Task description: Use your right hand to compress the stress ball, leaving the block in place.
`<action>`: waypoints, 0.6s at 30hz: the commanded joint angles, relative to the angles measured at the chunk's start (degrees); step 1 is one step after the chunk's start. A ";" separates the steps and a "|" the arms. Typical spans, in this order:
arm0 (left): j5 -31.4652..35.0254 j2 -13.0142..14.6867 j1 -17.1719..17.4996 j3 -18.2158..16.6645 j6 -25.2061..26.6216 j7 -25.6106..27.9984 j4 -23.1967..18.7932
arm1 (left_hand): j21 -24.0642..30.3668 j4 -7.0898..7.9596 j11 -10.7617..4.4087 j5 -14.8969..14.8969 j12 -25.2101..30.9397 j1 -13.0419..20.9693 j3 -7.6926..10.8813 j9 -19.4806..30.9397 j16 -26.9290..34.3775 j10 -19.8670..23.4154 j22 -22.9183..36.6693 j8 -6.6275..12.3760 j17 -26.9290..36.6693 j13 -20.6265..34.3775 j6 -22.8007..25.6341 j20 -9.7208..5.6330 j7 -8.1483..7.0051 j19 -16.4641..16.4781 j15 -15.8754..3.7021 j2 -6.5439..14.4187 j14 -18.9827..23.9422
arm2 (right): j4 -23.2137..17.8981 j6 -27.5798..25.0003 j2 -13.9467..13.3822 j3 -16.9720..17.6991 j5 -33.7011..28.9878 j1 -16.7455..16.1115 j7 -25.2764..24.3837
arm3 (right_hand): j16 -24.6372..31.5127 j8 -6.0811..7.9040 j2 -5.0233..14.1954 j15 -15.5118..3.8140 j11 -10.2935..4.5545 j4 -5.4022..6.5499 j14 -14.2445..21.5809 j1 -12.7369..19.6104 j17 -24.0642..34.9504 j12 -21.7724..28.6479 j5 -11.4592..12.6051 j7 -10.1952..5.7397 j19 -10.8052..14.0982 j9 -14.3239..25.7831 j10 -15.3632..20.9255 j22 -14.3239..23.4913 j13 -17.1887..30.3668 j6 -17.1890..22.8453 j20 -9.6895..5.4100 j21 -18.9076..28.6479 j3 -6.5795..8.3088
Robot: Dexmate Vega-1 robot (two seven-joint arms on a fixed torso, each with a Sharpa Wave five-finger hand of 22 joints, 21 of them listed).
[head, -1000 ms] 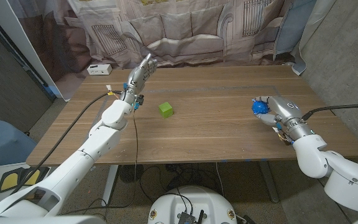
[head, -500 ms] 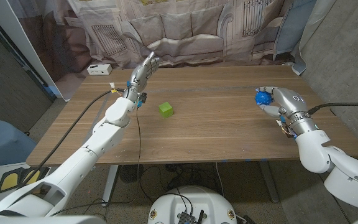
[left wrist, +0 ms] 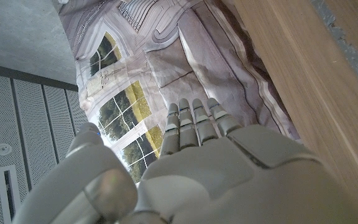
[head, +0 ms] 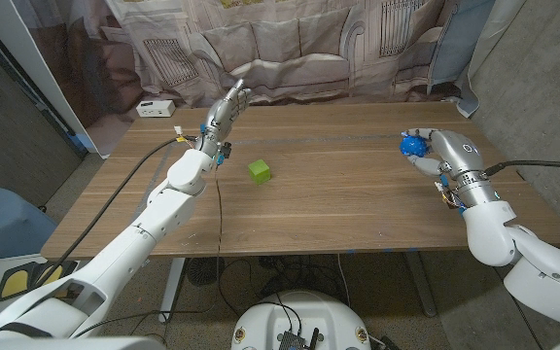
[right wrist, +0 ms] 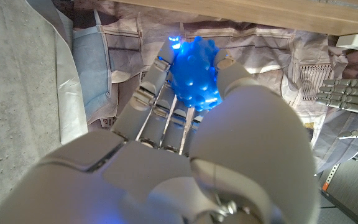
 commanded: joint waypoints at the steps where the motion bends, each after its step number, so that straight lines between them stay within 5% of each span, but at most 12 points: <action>1: -0.02 -0.34 -0.84 0.69 1.07 -0.49 0.62 | 0.11 -0.39 -0.36 -0.03 -0.20 0.15 0.13 0.25 0.13 0.38 0.32 0.16 0.14 0.23 0.50 0.27 0.01 -0.25 0.12 0.41 0.37 | 2.95 5.80 4.20 1.49 -0.43 0.27 -2.13 | 2.12 0.40 4.28 -6.59 0.24 -0.10 6.84 6.72 0.94 0.66 0.69 0.20 3.07 0.24 2.97 0.39 0.14 2.39 -0.73 1.67 0.22; 8: -0.12 -0.62 -1.01 0.96 1.17 -0.58 1.10 | 0.10 -0.43 -0.31 -0.04 -0.27 0.12 0.14 0.25 0.14 0.22 0.32 0.18 0.15 0.23 0.58 0.35 0.06 -0.28 0.09 0.43 0.42 | 3.54 8.07 5.35 2.27 -0.16 0.19 -1.73 | 2.67 1.07 7.11 -8.24 1.08 1.45 14.63 7.49 -0.03 1.33 1.24 0.59 7.53 0.25 6.72 0.70 0.10 7.27 -2.52 4.44 1.02; 18: -0.28 -0.82 -0.96 1.00 1.15 -0.43 1.63 | 0.09 -0.47 -0.24 -0.04 -0.25 0.08 0.15 0.25 0.13 0.29 0.33 0.17 0.15 0.23 0.58 0.33 0.02 -0.37 0.09 0.45 0.41 | 4.25 9.24 6.02 2.16 -0.65 1.10 -0.19 | 1.62 0.79 7.22 -9.36 2.47 0.71 16.27 9.13 -0.38 0.87 1.03 1.93 7.11 0.01 6.95 0.88 0.10 9.02 -3.35 5.06 1.89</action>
